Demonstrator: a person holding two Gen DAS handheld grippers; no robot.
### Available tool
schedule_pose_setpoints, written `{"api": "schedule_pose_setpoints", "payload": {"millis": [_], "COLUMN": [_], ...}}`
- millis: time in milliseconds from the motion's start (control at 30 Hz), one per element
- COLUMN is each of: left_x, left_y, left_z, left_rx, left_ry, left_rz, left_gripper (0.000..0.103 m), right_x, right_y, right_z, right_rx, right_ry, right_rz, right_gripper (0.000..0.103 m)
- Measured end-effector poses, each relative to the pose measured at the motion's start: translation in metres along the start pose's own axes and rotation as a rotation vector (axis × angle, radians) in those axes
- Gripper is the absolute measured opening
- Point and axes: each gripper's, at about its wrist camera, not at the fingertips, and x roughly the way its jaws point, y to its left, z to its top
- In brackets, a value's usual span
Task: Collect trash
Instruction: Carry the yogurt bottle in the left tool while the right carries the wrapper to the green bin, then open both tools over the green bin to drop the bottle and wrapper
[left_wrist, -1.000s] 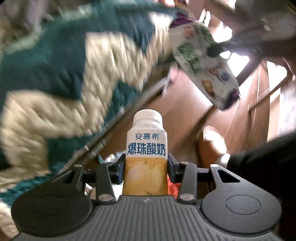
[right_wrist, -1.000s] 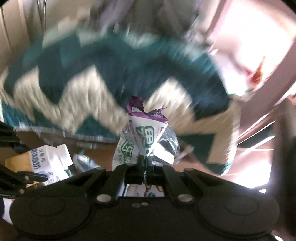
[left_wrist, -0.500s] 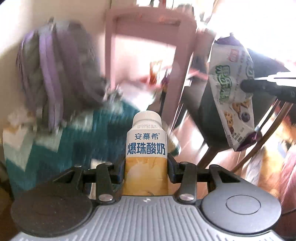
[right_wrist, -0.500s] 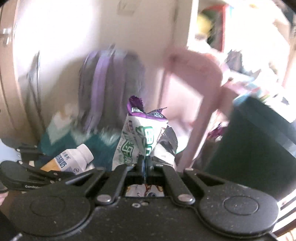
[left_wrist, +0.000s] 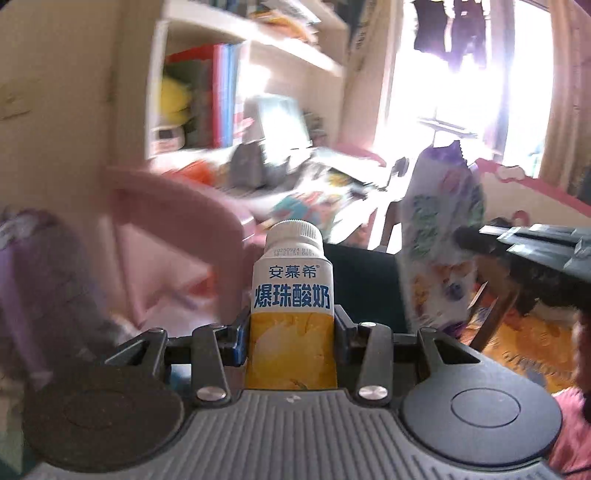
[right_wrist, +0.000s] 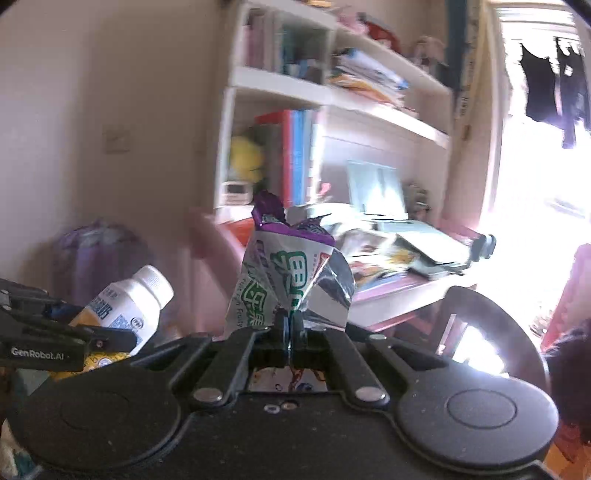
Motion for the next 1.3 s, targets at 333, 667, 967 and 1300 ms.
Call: {"api": "schedule_pose_setpoints", "payload": {"millis": [333,667,967,1300], "left_x": [0.105,0.178,0.2,0.175], "left_y": [-0.058,-0.067,-0.076,-0.082], "left_z": [0.036,0.017,0.003,0.006], "left_rx": [0.011,-0.024,0.028,0.078], "left_ry": [0.061,0.218,0.299,0.246], "left_rz": [-0.003,0.02,0.06,0.081], "left_gripper": [0.042,0.043,0.044,0.063], "right_x": [0.065,0.096,0.103,0.085], "right_y": [-0.049,-0.044,-0.043,-0.044], "right_z": [-0.031,-0.05,-0.059,-0.054], "right_rx": [0.102,0.028,0.012,0.011], "right_ry": [0.122,0.288,0.33,0.297], "right_rz": [-0.024,-0.025,-0.036,-0.043], "right_gripper": [0.0,0.003,0.022,0.04]}}
